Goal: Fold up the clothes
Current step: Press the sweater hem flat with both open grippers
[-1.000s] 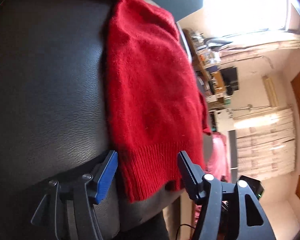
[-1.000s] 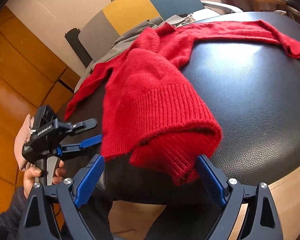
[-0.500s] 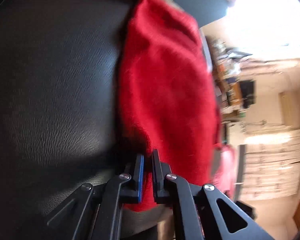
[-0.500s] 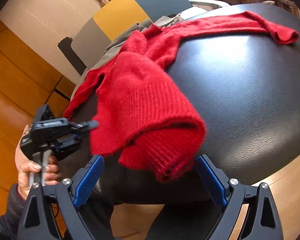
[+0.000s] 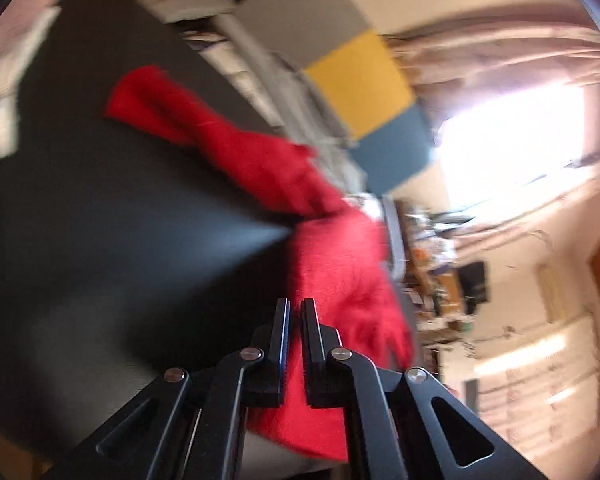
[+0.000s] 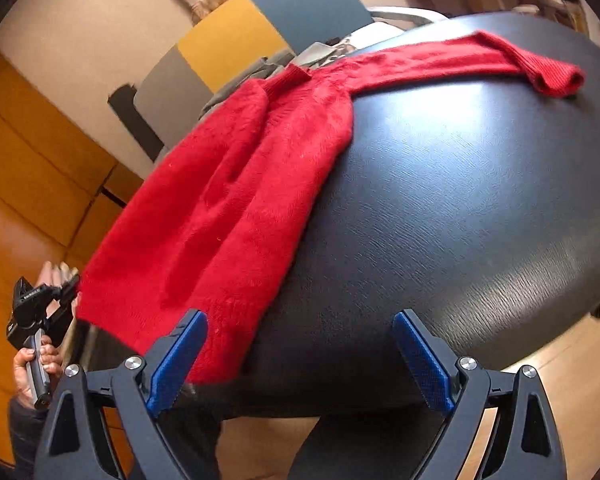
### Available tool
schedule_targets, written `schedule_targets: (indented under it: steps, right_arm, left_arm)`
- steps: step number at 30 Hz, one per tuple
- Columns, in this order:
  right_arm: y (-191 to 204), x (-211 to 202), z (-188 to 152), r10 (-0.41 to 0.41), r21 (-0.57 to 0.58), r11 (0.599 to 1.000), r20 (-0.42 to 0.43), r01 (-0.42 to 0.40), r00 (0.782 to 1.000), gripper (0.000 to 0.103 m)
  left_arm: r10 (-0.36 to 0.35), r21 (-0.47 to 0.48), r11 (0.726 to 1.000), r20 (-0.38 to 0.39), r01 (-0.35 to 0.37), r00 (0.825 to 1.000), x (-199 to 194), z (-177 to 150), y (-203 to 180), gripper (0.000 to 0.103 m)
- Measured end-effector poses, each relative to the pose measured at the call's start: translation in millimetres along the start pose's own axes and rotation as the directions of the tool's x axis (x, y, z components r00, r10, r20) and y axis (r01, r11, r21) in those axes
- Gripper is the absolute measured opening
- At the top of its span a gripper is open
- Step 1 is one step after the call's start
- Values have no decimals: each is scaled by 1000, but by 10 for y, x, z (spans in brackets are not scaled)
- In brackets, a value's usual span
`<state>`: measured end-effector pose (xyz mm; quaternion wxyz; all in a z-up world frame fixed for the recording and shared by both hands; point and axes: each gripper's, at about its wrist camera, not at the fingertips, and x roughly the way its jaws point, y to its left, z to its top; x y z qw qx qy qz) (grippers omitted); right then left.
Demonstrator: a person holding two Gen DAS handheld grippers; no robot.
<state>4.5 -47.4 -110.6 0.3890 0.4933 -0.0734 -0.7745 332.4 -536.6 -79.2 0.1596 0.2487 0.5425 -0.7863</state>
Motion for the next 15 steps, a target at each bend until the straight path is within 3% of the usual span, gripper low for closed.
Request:
schedule_targets:
  steps: [3, 6, 8, 10, 13, 15]
  right_arm:
    - [155, 81, 68, -69, -94, 993, -1, 68, 998, 88]
    - [246, 239, 157, -93, -143, 986, -37, 87, 995, 83]
    - [202, 379, 244, -22, -72, 997, -65, 17, 998, 83]
    - [117, 521, 345, 131, 41, 991, -77, -128, 988, 83]
    - [100, 767, 432, 291, 155, 950, -108, -273, 951, 85]
    - [106, 828, 503, 402, 254, 896, -119, -364, 908, 86]
  left_arm:
    - [-17, 50, 999, -6, 17, 1000, -8, -62, -25, 0]
    - [-33, 99, 994, -12, 34, 999, -16, -123, -50, 2]
    - [-44, 132, 990, -17, 46, 999, -21, -165, -67, 6]
    - [-50, 175, 983, -26, 54, 998, -12, -214, -103, 10]
    - [20, 394, 919, -94, 19, 995, 280, -462, -474, 12]
    - [129, 491, 870, -137, -46, 982, 581, -641, -584, 14]
